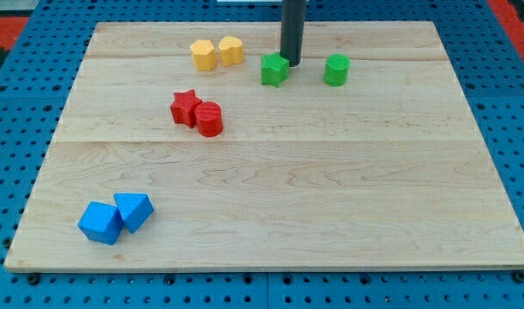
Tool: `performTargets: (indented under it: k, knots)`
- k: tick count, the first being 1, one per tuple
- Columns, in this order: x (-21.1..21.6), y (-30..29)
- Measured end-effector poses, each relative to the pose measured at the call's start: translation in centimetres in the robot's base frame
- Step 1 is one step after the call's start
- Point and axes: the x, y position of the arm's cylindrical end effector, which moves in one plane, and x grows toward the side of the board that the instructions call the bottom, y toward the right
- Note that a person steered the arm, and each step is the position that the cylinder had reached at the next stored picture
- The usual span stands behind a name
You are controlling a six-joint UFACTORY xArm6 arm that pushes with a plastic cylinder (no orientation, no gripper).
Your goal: Place green blocks in a diagonal line towards the left side of the board
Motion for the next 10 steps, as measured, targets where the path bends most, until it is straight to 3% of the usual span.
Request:
performTargets:
  k: [1, 2, 3, 5, 7, 9, 10]
  knots:
    - [0.0, 1.2]
    - [3.4, 0.4]
    - [3.8, -5.6]
    - [0.6, 1.2]
    - [0.2, -5.1]
    - [6.2, -17.8]
    - [3.9, -9.5]
